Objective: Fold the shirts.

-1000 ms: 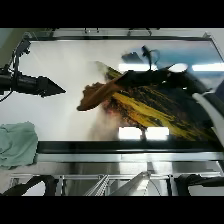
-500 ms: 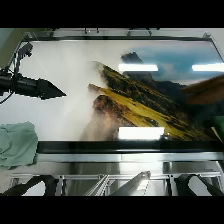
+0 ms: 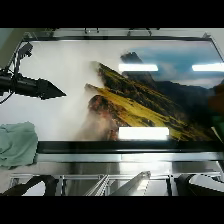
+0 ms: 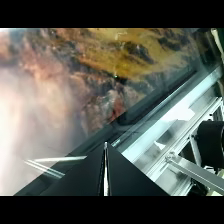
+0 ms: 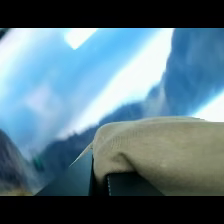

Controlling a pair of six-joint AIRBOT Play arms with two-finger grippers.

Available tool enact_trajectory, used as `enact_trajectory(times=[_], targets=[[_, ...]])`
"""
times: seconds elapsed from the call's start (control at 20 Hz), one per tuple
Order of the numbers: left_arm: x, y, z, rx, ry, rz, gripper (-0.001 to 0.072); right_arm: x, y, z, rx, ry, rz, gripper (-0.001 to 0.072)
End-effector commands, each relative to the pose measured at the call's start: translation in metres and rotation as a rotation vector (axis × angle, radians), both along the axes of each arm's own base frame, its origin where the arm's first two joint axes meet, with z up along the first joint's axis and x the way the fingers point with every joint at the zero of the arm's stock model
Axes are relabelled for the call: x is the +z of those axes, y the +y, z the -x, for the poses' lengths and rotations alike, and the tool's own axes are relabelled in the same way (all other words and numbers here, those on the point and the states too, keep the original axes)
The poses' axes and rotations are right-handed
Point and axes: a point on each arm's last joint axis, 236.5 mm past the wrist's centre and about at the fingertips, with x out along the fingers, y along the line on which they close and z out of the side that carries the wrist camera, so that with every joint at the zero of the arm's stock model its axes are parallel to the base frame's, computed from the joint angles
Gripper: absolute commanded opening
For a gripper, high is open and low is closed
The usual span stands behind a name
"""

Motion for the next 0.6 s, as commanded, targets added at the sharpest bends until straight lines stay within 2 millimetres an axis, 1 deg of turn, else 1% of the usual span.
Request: enact_trajectory(times=[0.0,0.05,0.1,0.15,0.2,0.25,0.3,0.35,0.4,0.5,0.55], targets=[[0.000,0.002,-0.008,0.027,-0.024,-0.004,0.0008,0.056,-0.013,-0.010,0.047,-0.047,0.088,0.0018],[0.000,0.002,-0.010,0.034,-0.030,-0.005,0.0007,0.065,-0.013,-0.006,0.053,-0.051,0.117,0.0018],[0.000,0.002,-0.012,0.039,-0.032,-0.004,0.0008,0.063,-0.009,-0.003,0.063,-0.036,0.111,0.0018],[-0.001,0.000,-0.012,0.033,-0.029,-0.003,0.0008,0.049,-0.004,0.003,0.089,0.012,0.078,0.0019],[-0.004,-0.003,-0.010,0.017,-0.016,-0.003,0.0007,0.028,0.002,0.014,0.111,0.086,0.025,0.0018],[-0.007,-0.006,-0.007,0.001,0.001,-0.001,0.0008,0.005,0.009,0.030,0.126,0.178,-0.034,0.0018],[-0.011,-0.011,-0.002,-0.025,0.025,0.003,0.0007,-0.018,0.011,0.053,0.091,0.294,-0.100,0.0018],[-0.014,-0.017,0.003,-0.055,0.047,0.006,0.0007,-0.034,0.005,0.080,0.000,0.408,-0.148,0.0018],[-0.018,-0.023,0.007,-0.082,0.065,0.008,0.0008,-0.039,-0.004,0.106,-0.122,0.481,-0.167,0.0018],[-0.024,-0.037,0.011,-0.122,0.084,0.008,0.0008,-0.035,-0.023,0.167,-0.382,0.610,-0.151,0.0018],[-0.027,-0.045,0.013,-0.144,0.089,0.009,0.0008,-0.033,-0.025,0.184,-0.439,0.635,-0.137,0.0018]])
